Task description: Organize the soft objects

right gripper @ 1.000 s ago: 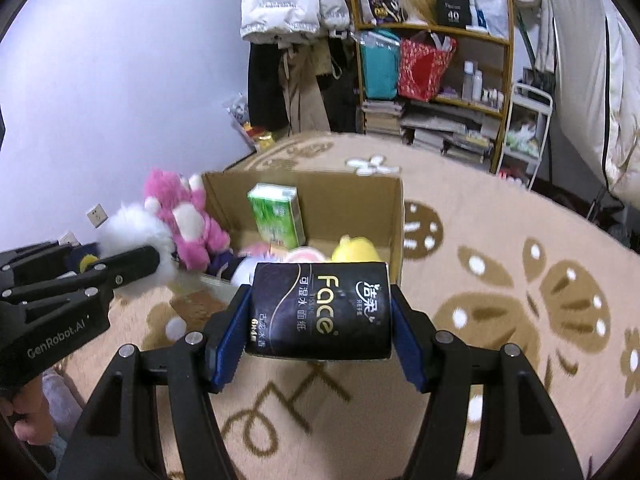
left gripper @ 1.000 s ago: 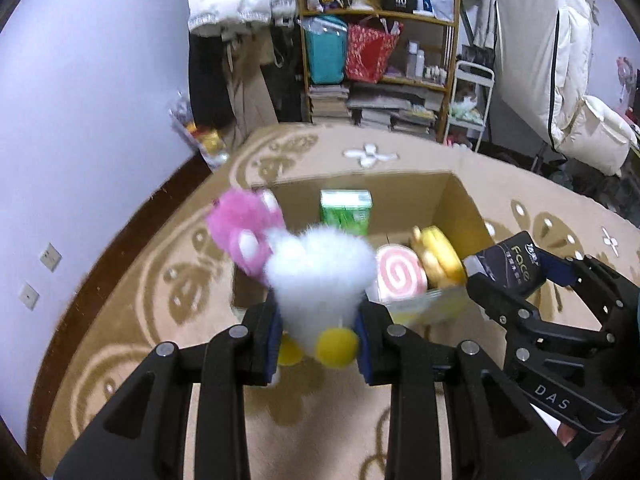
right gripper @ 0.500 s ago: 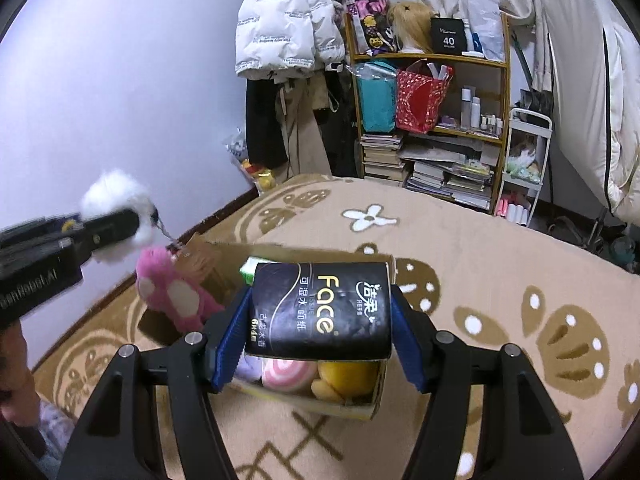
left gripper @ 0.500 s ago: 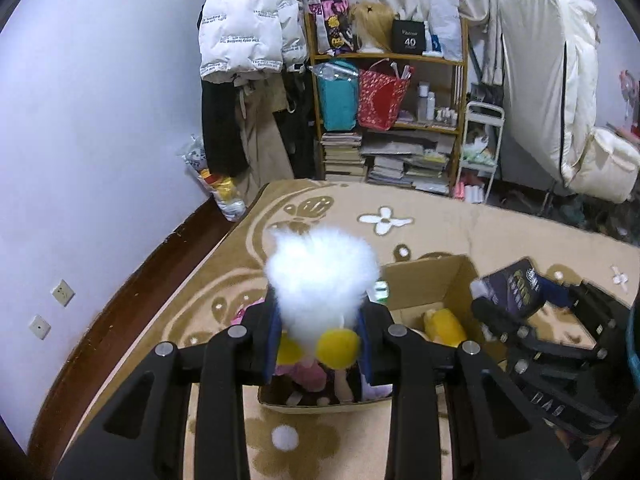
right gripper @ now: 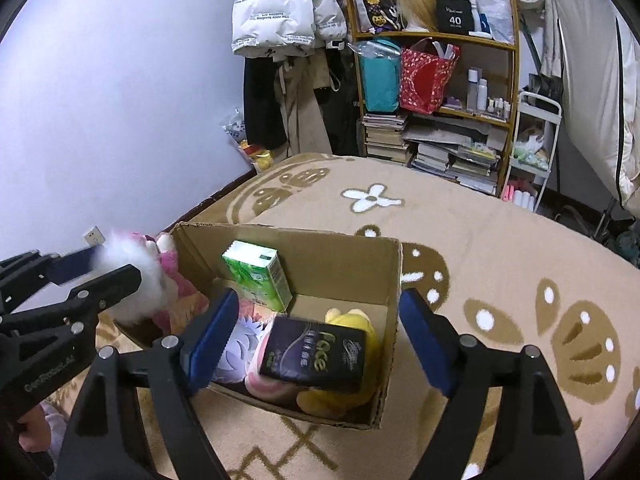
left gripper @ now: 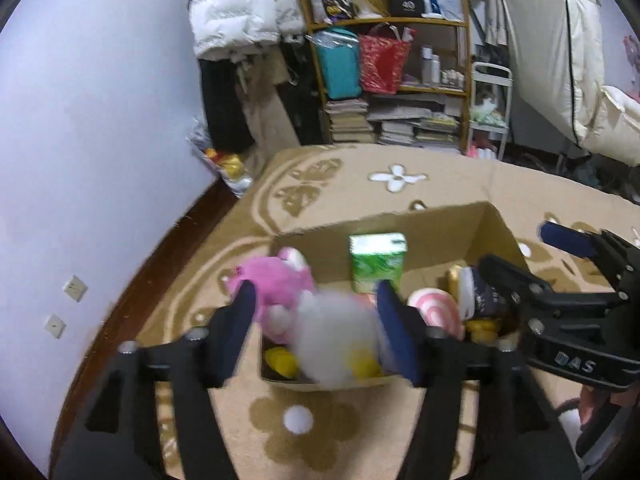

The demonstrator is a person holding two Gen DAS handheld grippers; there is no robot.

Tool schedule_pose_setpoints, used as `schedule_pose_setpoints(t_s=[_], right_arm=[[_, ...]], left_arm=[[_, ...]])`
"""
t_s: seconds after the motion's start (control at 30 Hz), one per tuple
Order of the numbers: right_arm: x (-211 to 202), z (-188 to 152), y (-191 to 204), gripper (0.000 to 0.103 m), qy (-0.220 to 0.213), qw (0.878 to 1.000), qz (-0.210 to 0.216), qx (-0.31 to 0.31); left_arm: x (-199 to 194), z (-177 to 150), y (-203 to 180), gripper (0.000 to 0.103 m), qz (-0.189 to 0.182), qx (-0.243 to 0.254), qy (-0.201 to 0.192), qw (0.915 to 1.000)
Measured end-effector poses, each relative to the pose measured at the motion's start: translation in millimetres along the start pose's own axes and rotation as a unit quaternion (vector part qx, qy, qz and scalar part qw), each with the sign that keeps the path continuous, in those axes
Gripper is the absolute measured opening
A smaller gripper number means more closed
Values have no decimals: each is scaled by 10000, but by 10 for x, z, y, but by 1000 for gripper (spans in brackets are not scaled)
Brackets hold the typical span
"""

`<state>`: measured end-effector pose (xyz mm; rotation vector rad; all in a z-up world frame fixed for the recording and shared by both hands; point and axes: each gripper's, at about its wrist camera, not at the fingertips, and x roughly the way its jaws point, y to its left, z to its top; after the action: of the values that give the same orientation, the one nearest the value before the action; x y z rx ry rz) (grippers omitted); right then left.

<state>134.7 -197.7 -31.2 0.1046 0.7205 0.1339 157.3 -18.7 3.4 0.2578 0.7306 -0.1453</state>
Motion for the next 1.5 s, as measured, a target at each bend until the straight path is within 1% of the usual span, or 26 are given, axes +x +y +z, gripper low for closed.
schedule_pose_setpoints(t_s=[0.03,0.07,0.1,0.13,0.2,0.33,0.37,0.4,0.43,0.5,0.63,0.8,0.9,1.0,1.1,1.2,1.3,1.5], right_arm=[[-12,-4,-16,102,-6,10000,12,24],[-34,-8,-26,103,-33,10000,4,52],[-72,-11,-34,103,-100,9999,-9,91],[-94,-13,-34,103,-129,9999,8,105],[-156,-6,-33,103,-145,9998,37,131],[-344,30,2,103,-256,9996,30,132],[-389,37,15,103,-295,9995,42,131],[-437,51,23,103,-329,9994,64,132],[-493,61,33,103,-364,9992,82,139],[-627,77,68,103,-447,9988,110,152],[-870,84,156,103,-588,9982,105,77],[-1199,67,231,103,-772,9970,54,27],[-1372,17,275,103,-884,9961,67,16],[-1488,-49,300,103,-981,9951,70,-19],[-1589,-126,318,103,-1048,9944,139,-46],[-1651,-218,346,103,-1139,9933,161,-115],[-1681,-326,352,103,-1239,9921,166,-134],[-1675,-541,319,103,-1359,9904,169,-171]], left_arm=[[-25,4,19,66,38,-39,-16,10000],[-46,9,43,67,30,-93,-12,10000],[-69,11,73,71,4,-160,-2,9999],[-101,19,118,79,-36,-269,2,9996],[-162,29,180,89,-44,-361,-40,9993],[-408,3,267,102,205,-298,-271,9990],[-498,-3,302,103,258,-299,-335,9987],[-543,-4,319,103,253,-291,-357,9986],[-624,-9,347,103,155,-244,-380,9989],[-741,-11,386,103,175,-246,-401,9987],[-1065,-85,516,103,189,-499,-626,9966],[-1355,-212,623,103,436,-606,-874,9934],[-1507,-315,687,103,686,-730,-1105,9888],[-1650,-463,765,103,700,-900,-1281,9852],[-1744,-574,825,103,715,-1042,-1459,9812],[-1832,-684,868,103,622,-1173,-1660,9771],[-1862,-743,846,103,692,-1112,-1793,9750],[-1835,-870,772,103,624,-1027,-1854,9753]])
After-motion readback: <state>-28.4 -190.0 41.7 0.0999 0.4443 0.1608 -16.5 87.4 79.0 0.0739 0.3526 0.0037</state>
